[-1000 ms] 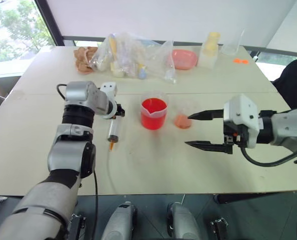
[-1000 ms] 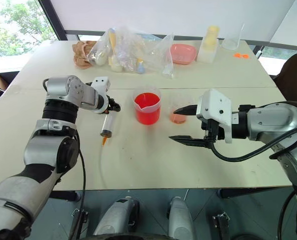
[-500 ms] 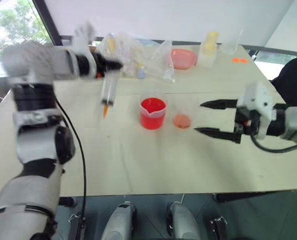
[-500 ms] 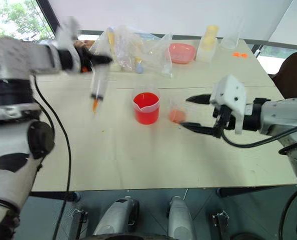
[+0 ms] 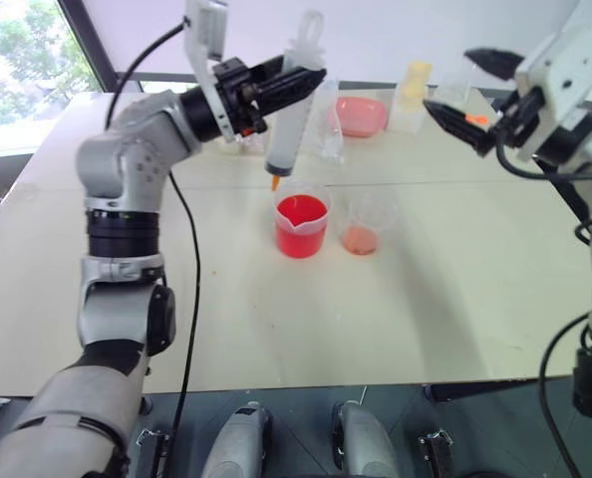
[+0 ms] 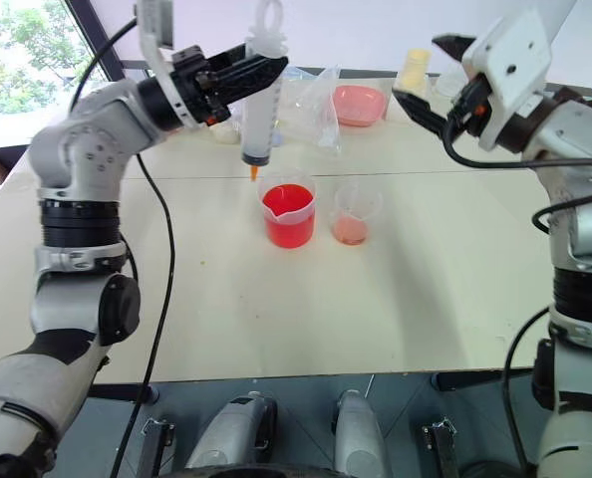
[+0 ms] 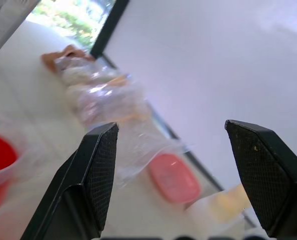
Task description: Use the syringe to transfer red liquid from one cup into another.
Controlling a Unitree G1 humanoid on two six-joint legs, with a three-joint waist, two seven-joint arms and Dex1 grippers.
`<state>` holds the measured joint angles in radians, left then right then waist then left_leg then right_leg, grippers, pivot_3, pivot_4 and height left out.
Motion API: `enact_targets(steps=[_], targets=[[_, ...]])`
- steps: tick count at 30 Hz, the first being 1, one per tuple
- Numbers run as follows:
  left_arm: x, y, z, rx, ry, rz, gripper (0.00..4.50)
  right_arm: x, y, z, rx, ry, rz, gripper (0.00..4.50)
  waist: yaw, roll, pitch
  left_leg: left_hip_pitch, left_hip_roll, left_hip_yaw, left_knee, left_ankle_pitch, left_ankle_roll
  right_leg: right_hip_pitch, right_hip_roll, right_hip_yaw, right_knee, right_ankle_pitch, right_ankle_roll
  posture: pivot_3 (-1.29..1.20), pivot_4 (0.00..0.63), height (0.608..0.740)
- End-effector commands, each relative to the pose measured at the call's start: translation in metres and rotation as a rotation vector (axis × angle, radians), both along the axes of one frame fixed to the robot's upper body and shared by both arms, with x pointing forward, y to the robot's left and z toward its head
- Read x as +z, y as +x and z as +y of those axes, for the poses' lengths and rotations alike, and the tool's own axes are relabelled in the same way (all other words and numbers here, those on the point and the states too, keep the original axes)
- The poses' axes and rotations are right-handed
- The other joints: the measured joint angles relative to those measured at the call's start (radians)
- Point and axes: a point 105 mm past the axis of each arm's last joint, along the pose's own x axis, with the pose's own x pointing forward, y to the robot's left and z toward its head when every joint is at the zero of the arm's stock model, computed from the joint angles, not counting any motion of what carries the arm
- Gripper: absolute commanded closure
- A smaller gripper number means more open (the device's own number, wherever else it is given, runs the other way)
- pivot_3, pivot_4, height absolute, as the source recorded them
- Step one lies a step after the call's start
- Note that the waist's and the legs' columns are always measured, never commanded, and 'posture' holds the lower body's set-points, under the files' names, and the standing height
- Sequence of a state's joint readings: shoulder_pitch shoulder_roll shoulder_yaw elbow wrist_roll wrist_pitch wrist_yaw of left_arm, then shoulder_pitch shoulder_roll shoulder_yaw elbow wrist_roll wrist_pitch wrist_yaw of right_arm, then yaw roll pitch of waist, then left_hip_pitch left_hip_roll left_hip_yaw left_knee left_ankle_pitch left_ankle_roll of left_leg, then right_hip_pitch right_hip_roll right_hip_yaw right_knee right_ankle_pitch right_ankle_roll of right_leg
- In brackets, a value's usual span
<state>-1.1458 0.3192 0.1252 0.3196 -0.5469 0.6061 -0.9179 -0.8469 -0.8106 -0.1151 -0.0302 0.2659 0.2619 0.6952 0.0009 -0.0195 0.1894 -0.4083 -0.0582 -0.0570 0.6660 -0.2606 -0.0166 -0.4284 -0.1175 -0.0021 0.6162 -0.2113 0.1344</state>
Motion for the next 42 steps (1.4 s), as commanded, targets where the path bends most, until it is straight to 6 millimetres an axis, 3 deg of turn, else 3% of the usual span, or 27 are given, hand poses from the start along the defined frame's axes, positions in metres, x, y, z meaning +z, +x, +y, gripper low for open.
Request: enact_targets(steps=[1,5,12,28,34,41,42], targets=[[-0.004,0.003,-0.007,-0.002,0.011,-0.066,2.62,0.031,-0.006,0.008,0.006,0.022,-0.148,0.96,-0.003,0.000,0.000,0.000,0.000,0.000,0.000,0.000,0.000,0.000,0.000,0.000,0.000,0.000,0.000,0.00,0.150,0.740],[-0.020,0.004,-0.015,-0.027,0.053,-0.072,2.62,0.032,-0.004,0.020,0.045,0.027,-0.165,0.96,-0.011,0.000,0.000,0.000,0.000,0.000,0.000,0.000,0.001,0.000,0.000,0.000,0.000,0.000,0.000,0.00,0.150,0.740],[-0.034,0.007,-0.019,-0.018,0.072,-0.075,2.62,0.012,-0.007,0.049,0.161,-0.003,-0.109,0.96,-0.014,0.000,0.000,0.000,0.000,-0.001,0.000,-0.003,0.005,0.000,0.001,0.000,0.000,0.000,0.000,0.00,0.150,0.740],[-0.043,0.000,-0.025,-0.013,0.066,-0.083,2.62,-0.019,-0.002,0.072,0.252,-0.043,0.000,0.96,-0.013,0.000,0.000,0.000,0.000,-0.001,0.000,-0.003,0.005,0.000,0.001,0.000,0.000,0.000,0.000,0.00,0.150,0.740],[-0.046,-0.006,-0.028,-0.041,0.082,-0.091,2.62,-0.020,-0.001,0.076,0.267,-0.020,0.005,0.96,-0.016,0.000,0.000,0.000,0.000,-0.001,0.000,-0.003,0.005,0.000,0.001,0.000,0.001,0.000,0.000,0.00,0.150,0.740],[-0.065,-0.008,-0.028,-0.048,0.129,-0.083,2.62,-0.019,0.005,0.082,0.266,-0.004,-0.024,0.96,-0.015,0.000,0.000,0.000,0.000,-0.001,0.000,-0.003,0.005,0.000,0.001,0.000,0.001,0.000,0.000,0.00,0.150,0.740],[-0.066,-0.006,-0.027,-0.040,0.129,-0.079,2.62,-0.019,0.004,0.083,0.277,-0.005,-0.026,1.22,-0.014,0.000,0.000,0.000,0.000,-0.001,0.000,-0.003,0.005,0.000,0.001,0.000,0.001,0.000,0.000,0.00,0.150,0.740]])
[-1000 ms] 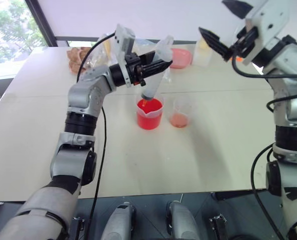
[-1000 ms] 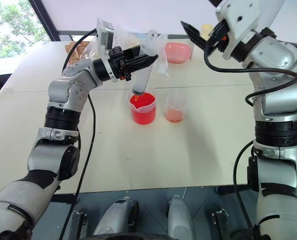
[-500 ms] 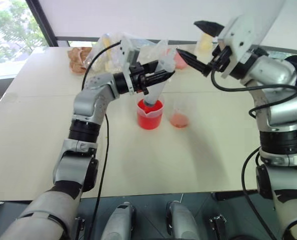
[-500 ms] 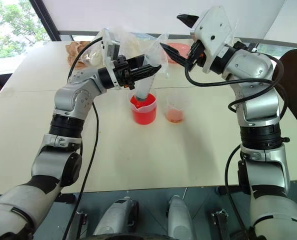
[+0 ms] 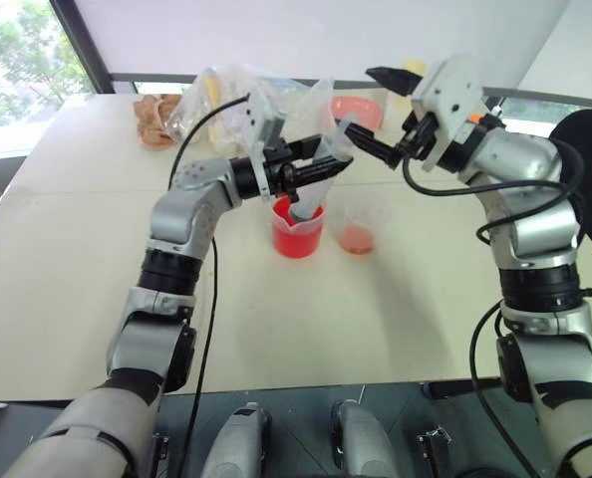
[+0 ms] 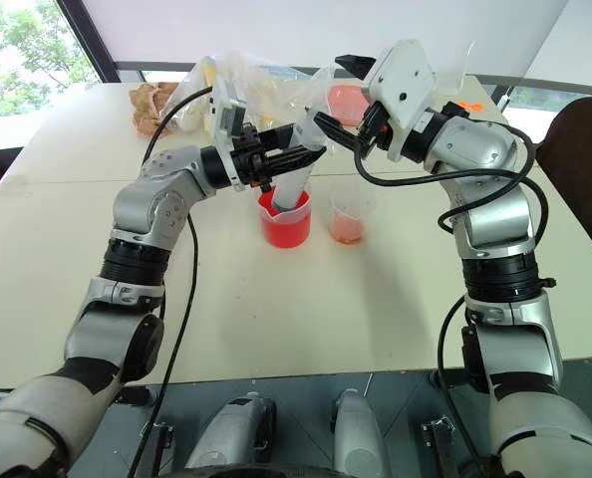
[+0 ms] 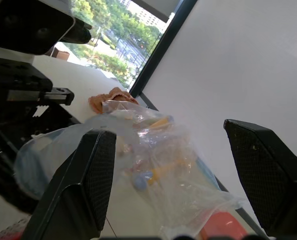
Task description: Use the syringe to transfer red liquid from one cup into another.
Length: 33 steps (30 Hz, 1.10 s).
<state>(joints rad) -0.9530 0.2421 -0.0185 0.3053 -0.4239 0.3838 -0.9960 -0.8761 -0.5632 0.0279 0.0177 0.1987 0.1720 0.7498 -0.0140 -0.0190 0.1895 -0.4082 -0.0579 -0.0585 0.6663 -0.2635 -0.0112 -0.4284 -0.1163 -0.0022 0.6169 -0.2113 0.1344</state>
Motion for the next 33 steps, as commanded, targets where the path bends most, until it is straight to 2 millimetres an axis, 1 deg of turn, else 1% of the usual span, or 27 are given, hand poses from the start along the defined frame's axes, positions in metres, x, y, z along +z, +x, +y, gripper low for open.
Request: enact_targets(steps=[1,2,3,7,8,13,18,20,29,33], targets=[[0.006,0.000,0.002,0.014,0.001,-0.043,2.63,0.020,-0.009,0.007,0.034,0.017,-0.090,1.47,0.000,0.000,0.000,0.000,0.000,0.000,0.000,0.000,0.000,0.000,0.000,0.000,0.000,0.000,0.000,0.00,0.150,0.740],[0.005,0.001,0.003,0.020,0.001,-0.041,2.63,0.019,-0.010,0.008,0.043,0.015,-0.089,1.78,0.000,0.000,0.000,0.000,0.000,0.000,0.000,0.000,0.000,0.000,0.000,0.000,0.000,0.000,0.000,0.00,0.150,0.740],[0.003,0.002,0.004,0.026,-0.002,-0.037,2.63,0.018,-0.010,0.010,0.051,0.015,-0.087,2.22,0.000,0.000,0.000,0.000,0.000,0.000,0.000,0.000,0.000,0.000,0.000,0.000,0.000,0.000,0.000,0.00,0.150,0.740],[-0.003,0.008,0.010,0.062,-0.016,-0.024,2.63,0.013,-0.012,0.015,0.071,0.011,-0.076,4.29,0.000,0.000,0.000,0.000,0.000,0.000,0.000,0.000,0.000,0.000,0.000,0.000,0.000,0.000,0.000,0.00,0.150,0.740],[-0.005,0.009,0.011,0.067,-0.018,-0.019,2.63,0.011,-0.012,0.017,0.073,0.007,-0.074,4.47,0.000,0.000,0.000,0.000,0.000,0.000,0.000,0.000,0.000,0.000,0.000,0.000,0.000,0.000,0.000,0.00,0.150,0.740],[-0.021,0.013,0.014,0.090,-0.003,-0.005,2.63,0.011,-0.009,0.016,0.057,-0.004,-0.078,4.47,0.001,0.000,0.000,0.000,0.000,0.000,0.000,0.000,0.000,0.000,0.000,0.000,0.000,0.000,0.000,0.00,0.150,0.740],[-0.039,0.018,0.015,0.118,0.021,0.016,2.63,0.021,-0.007,0.010,0.026,0.006,-0.111,4.47,0.000,0.000,0.000,0.000,0.000,0.000,0.000,0.000,0.000,0.000,0.000,0.000,0.000,0.000,0.000,0.00,0.150,0.740],[-0.043,0.020,0.016,0.122,0.026,0.020,2.63,0.027,-0.006,0.007,0.009,0.015,-0.130,4.47,0.000,0.000,0.000,0.000,0.000,0.000,0.000,0.000,0.000,0.000,0.000,0.000,0.000,0.000,0.000,0.00,0.150,0.740],[-0.046,0.021,0.015,0.126,0.027,0.018,2.63,0.064,-0.002,-0.018,-0.101,0.071,-0.249,4.47,0.000,0.000,0.000,0.000,0.000,0.000,0.000,0.000,0.000,0.000,0.000,0.000,0.000,0.000,0.000,0.00,0.150,0.740],[-0.046,0.021,0.015,0.125,0.025,0.016,2.63,0.071,-0.002,-0.024,-0.121,0.080,-0.267,4.47,0.000,0.000,0.000,0.000,0.000,0.000,0.000,0.000,0.000,0.000,0.000,0.000,0.000,0.000,0.000,0.00,0.150,0.740]])
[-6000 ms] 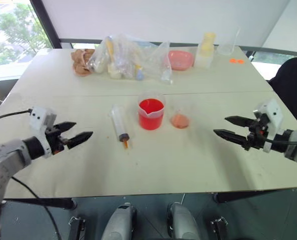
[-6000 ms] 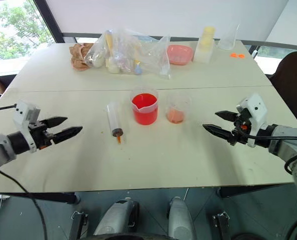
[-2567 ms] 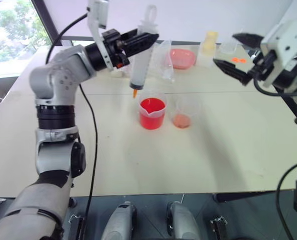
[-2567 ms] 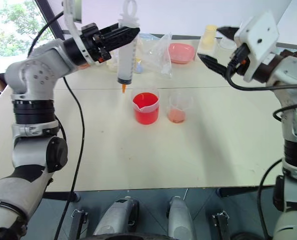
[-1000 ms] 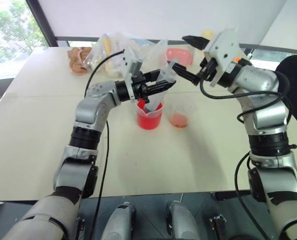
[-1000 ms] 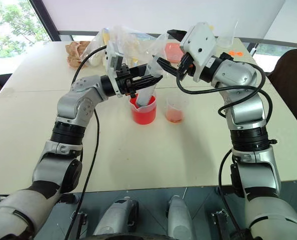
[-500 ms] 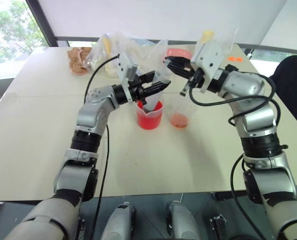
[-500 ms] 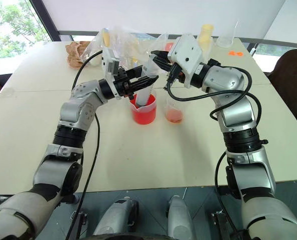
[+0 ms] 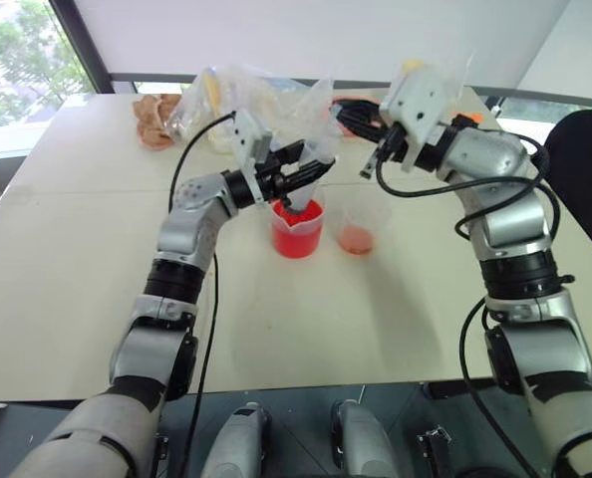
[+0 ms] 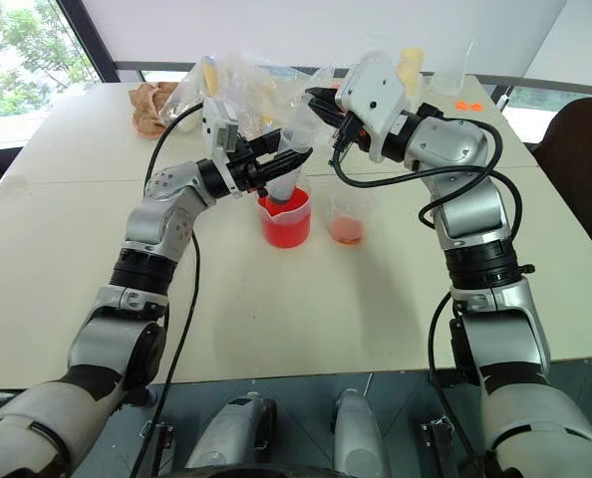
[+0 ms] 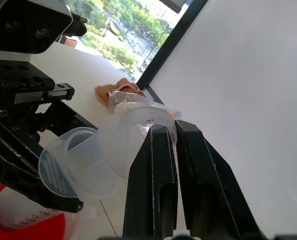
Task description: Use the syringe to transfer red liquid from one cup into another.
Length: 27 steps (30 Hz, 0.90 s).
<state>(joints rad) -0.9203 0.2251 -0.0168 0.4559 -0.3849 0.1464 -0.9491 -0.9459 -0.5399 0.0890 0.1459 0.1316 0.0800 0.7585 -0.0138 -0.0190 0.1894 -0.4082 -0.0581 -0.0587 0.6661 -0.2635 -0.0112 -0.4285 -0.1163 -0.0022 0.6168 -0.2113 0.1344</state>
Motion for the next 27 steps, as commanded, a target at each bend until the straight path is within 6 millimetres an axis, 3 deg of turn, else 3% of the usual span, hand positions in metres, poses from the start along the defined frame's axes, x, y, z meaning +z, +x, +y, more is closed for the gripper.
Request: enact_targets(steps=[1,6,9,14,21,27], targets=[[-0.026,0.002,0.003,0.006,0.061,0.068,2.63,0.073,-0.016,-0.036,-0.113,0.146,-0.243,4.47,0.000,0.000,0.000,0.000,0.000,0.000,0.000,0.000,0.000,0.000,0.000,0.000,0.000,0.000,0.000,0.00,0.150,0.740],[-0.017,0.005,0.002,0.015,0.030,0.062,2.63,0.059,-0.015,-0.031,-0.088,0.122,-0.194,4.47,0.000,0.000,0.000,0.000,0.000,0.000,0.000,0.000,0.000,0.000,0.000,0.000,0.000,0.000,0.000,0.00,0.150,0.740],[-0.010,0.008,0.003,0.033,0.015,0.047,2.63,0.047,-0.017,-0.028,-0.038,0.127,-0.114,3.58,0.001,0.000,0.000,0.000,0.000,0.000,0.000,0.000,0.000,0.000,0.000,0.000,0.000,0.000,0.000,0.00,0.150,0.740],[0.005,0.013,0.011,0.071,-0.042,0.039,2.63,0.026,-0.027,-0.040,-0.065,0.074,-0.048,1.04,0.003,0.000,0.000,0.000,0.000,0.000,0.000,0.000,0.000,0.000,0.000,0.000,0.000,0.000,0.000,0.00,0.150,0.740],[0.020,0.019,0.019,0.115,-0.109,0.039,2.63,0.007,-0.055,-0.068,-0.077,0.143,0.114,1.04,0.003,0.000,0.000,0.000,0.000,0.000,0.000,-0.001,0.002,0.000,0.000,0.000,0.000,0.000,0.000,0.00,0.150,0.740],[0.076,0.014,0.019,0.085,-0.235,-0.039,2.63,0.012,-0.057,-0.102,-0.234,0.168,0.098,1.04,0.004,0.000,0.000,0.000,0.000,0.000,0.000,-0.001,0.002,0.000,0.000,0.000,0.000,0.000,0.000,0.00,0.150,0.740]])
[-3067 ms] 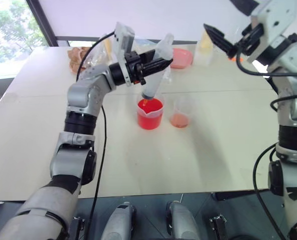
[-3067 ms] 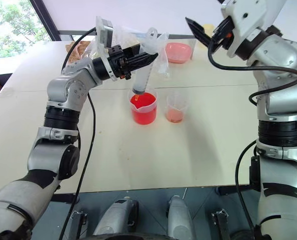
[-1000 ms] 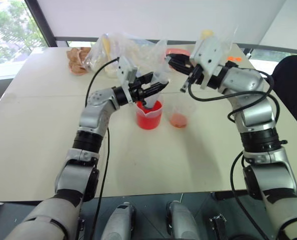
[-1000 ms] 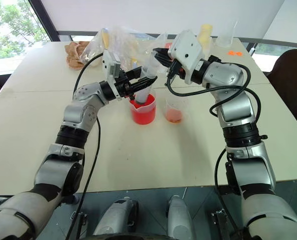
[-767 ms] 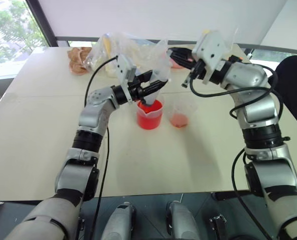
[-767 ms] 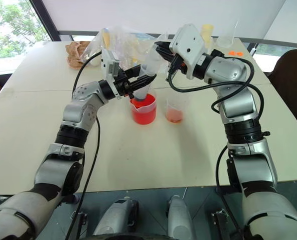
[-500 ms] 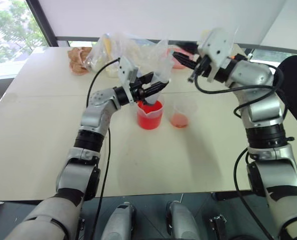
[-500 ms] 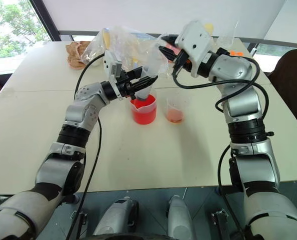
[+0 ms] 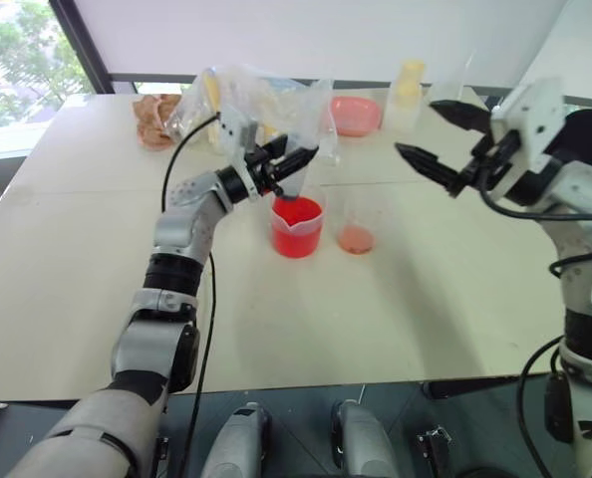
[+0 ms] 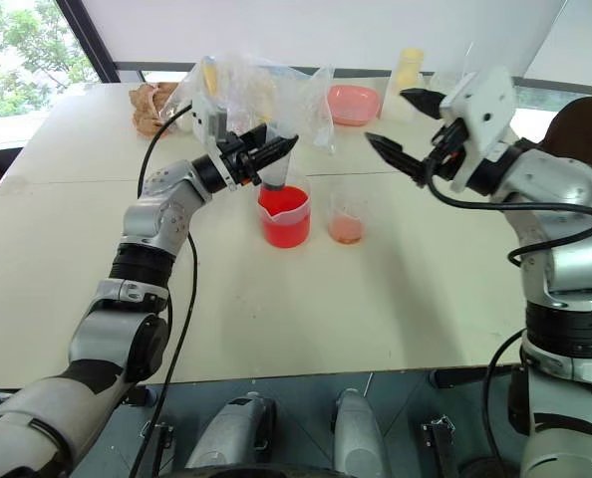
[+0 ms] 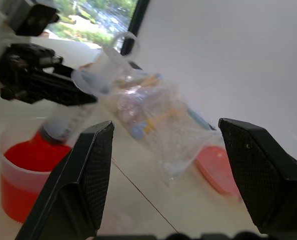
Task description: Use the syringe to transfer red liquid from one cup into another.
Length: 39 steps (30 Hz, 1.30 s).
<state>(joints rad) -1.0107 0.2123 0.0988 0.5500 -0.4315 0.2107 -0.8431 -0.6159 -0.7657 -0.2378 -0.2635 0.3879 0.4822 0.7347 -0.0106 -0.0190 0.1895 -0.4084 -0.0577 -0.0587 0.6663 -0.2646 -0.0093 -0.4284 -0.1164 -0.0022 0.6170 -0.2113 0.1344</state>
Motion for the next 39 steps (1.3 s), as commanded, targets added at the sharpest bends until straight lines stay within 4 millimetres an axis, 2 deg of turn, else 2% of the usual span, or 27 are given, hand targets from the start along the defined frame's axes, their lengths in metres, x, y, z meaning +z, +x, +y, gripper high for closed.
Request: enact_targets(steps=[1,4,8,12,15,20,25,31,39], targets=[[0.065,-0.014,-0.004,-0.037,-0.084,-0.167,2.63,0.019,-0.009,-0.017,-0.076,0.002,-0.080,1.04,0.001,0.000,0.000,0.000,0.000,0.000,0.000,0.000,0.000,0.000,0.000,0.000,0.000,0.000,0.000,0.00,0.150,0.740],[0.092,-0.023,-0.015,-0.076,-0.117,-0.236,2.63,0.026,-0.010,-0.030,-0.142,-0.017,-0.111,1.04,0.001,0.000,0.000,0.000,0.000,0.001,0.000,0.000,0.000,0.000,0.000,0.000,0.000,0.000,0.000,0.00,0.150,0.740],[0.102,-0.031,-0.034,-0.153,-0.143,-0.257,2.63,0.036,-0.011,-0.043,-0.203,-0.040,-0.159,1.04,0.003,0.000,0.000,0.000,0.000,0.001,0.000,0.000,0.001,0.001,0.000,0.000,-0.001,0.000,0.000,0.00,0.150,0.740],[0.087,-0.034,-0.079,-0.260,-0.143,-0.228,2.63,0.055,-0.013,-0.058,-0.286,-0.077,-0.254,1.04,0.009,0.000,0.000,0.000,-0.001,0.002,0.000,0.000,0.001,0.001,0.000,0.000,-0.001,0.000,0.000,0.00,0.150,0.740],[0.079,-0.033,-0.096,-0.287,-0.154,-0.204,2.63,0.062,-0.013,-0.063,-0.319,-0.079,-0.302,1.04,0.012,0.000,0.000,0.000,-0.001,0.005,0.001,-0.001,0.001,0.001,0.000,0.000,-0.002,0.000,0.000,0.00,0.150,0.740],[0.046,-0.031,-0.128,-0.287,-0.095,-0.164,2.63,0.065,-0.014,-0.061,-0.322,-0.074,-0.338,1.04,0.016,0.000,0.000,0.000,0.000,0.007,0.000,-0.001,0.001,0.001,0.000,0.000,-0.002,0.000,0.000,0.00,0.150,0.740],[0.037,-0.030,-0.133,-0.285,-0.091,-0.153,2.63,0.065,-0.016,-0.045,-0.281,-0.060,-0.349,1.04,0.019,0.000,0.000,0.000,0.000,0.007,0.000,-0.001,0.002,0.001,0.000,0.000,-0.002,0.000,0.000,0.00,0.150,0.740],[0.024,-0.031,-0.137,-0.298,-0.038,-0.158,2.63,0.065,-0.008,-0.020,-0.195,-0.055,-0.342,1.04,0.021,0.000,0.000,0.000,0.000,0.006,0.000,-0.001,0.002,0.001,0.000,0.000,-0.002,0.000,0.000,0.00,0.150,0.740],[0.013,-0.037,-0.141,-0.328,0.007,-0.183,2.63,0.056,0.003,-0.010,-0.154,-0.045,-0.311,1.04,0.024,0.000,0.000,0.000,0.000,0.006,0.000,-0.001,0.002,0.001,0.000,0.000,-0.002,0.000,0.000,0.00,0.150,0.740]])
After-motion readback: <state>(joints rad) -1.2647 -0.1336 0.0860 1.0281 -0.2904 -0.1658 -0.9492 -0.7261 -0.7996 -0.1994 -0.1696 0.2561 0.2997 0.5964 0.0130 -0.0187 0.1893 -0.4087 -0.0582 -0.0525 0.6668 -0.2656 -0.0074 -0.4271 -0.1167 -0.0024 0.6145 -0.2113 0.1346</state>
